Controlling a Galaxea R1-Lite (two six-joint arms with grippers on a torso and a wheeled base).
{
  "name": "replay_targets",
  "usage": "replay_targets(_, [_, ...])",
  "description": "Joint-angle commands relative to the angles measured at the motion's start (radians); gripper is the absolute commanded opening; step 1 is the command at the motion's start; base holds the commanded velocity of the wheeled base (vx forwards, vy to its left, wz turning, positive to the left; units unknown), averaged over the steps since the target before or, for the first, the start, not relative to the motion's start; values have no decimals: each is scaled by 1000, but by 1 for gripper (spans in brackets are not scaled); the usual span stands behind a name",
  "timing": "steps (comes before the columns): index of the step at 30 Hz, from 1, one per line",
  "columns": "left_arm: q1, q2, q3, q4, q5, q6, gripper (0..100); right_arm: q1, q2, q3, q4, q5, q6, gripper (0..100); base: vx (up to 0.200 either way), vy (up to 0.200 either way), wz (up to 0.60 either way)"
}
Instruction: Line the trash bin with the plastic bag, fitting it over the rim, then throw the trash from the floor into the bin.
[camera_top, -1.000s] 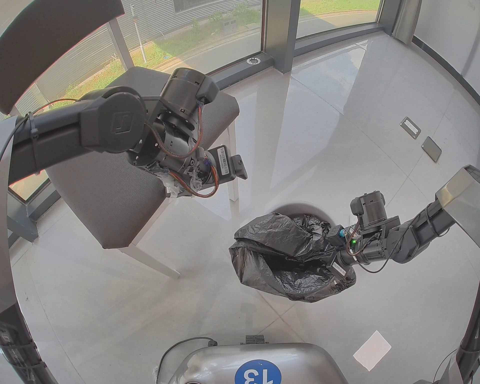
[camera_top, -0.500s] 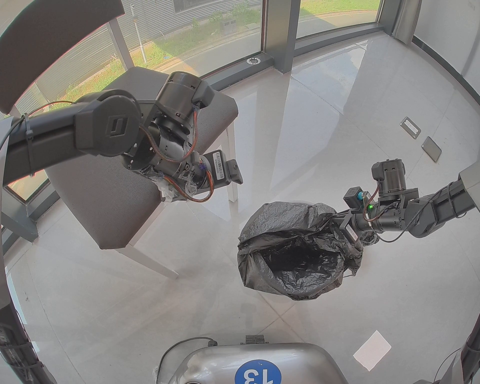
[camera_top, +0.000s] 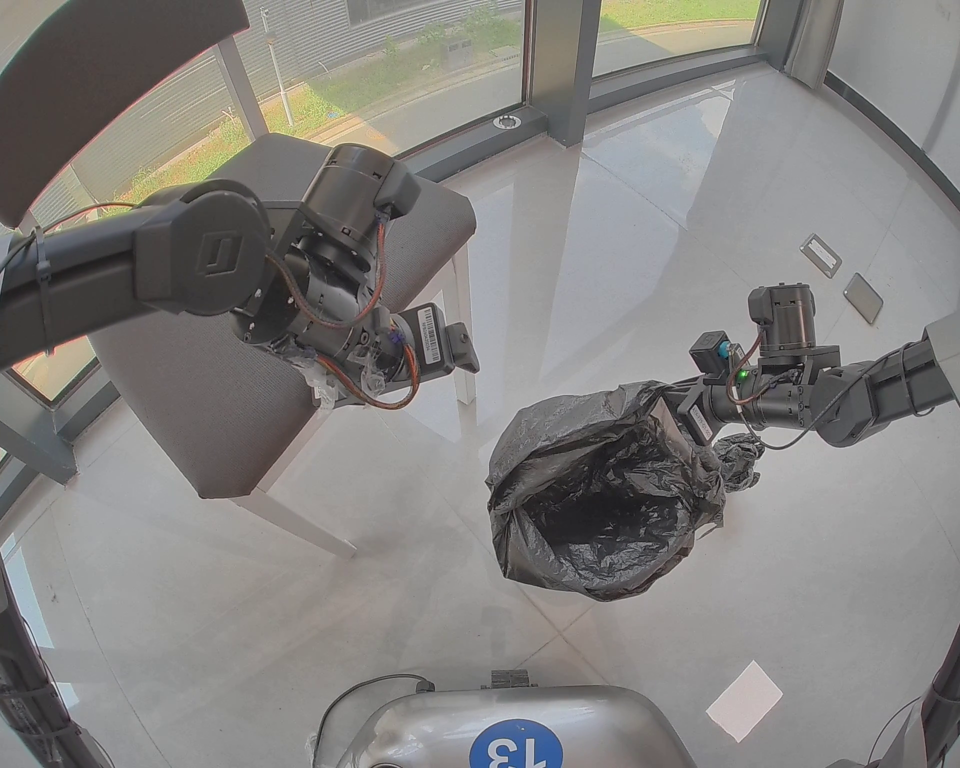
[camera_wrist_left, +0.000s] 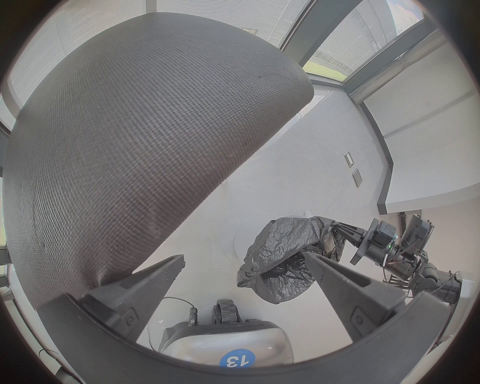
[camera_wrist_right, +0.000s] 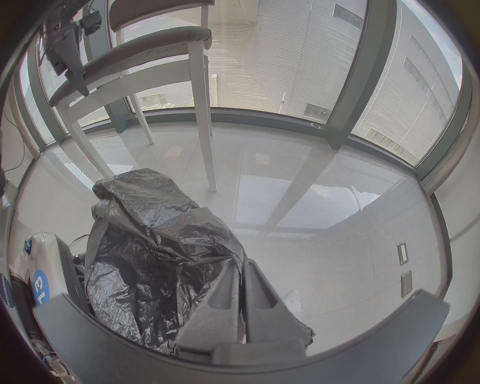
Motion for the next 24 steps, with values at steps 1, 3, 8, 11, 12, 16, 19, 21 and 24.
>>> replay_targets(1, [0,-9,8,1,1,0,100,2,18,-35,-2,-1,4,0,0,0,0])
replay_targets(3, [0,-11,10,1,1,0,100,2,28,-50,-3,-1,5,0,0,0,0])
replay_targets(8, [0,-11,13,-1,1,0,100,5,45,-99,-11,-15,13,0,0,0,0])
replay_targets(11, [0,-11,13,-1,1,0,100,5,47,-121,-11,-25,13,0,0,0,0])
replay_targets(12, [0,-11,13,-1,1,0,100,4,48,-127,-11,-25,13,0,0,0,0])
replay_targets(16, [-2,-11,13,-1,1,0,100,0,58,-139,-9,-31,13,0,0,0,0])
replay_targets(19, [0,-11,13,-1,1,0,100,-1,67,-138,-9,-33,13,0,0,0,0])
replay_targets(21, [0,-11,13,-1,1,0,100,-1,73,-138,-9,-33,11,0,0,0,0])
replay_targets(24, [0,-9,13,-1,1,0,100,-3,78,-139,-9,-31,5,0,0,0,0])
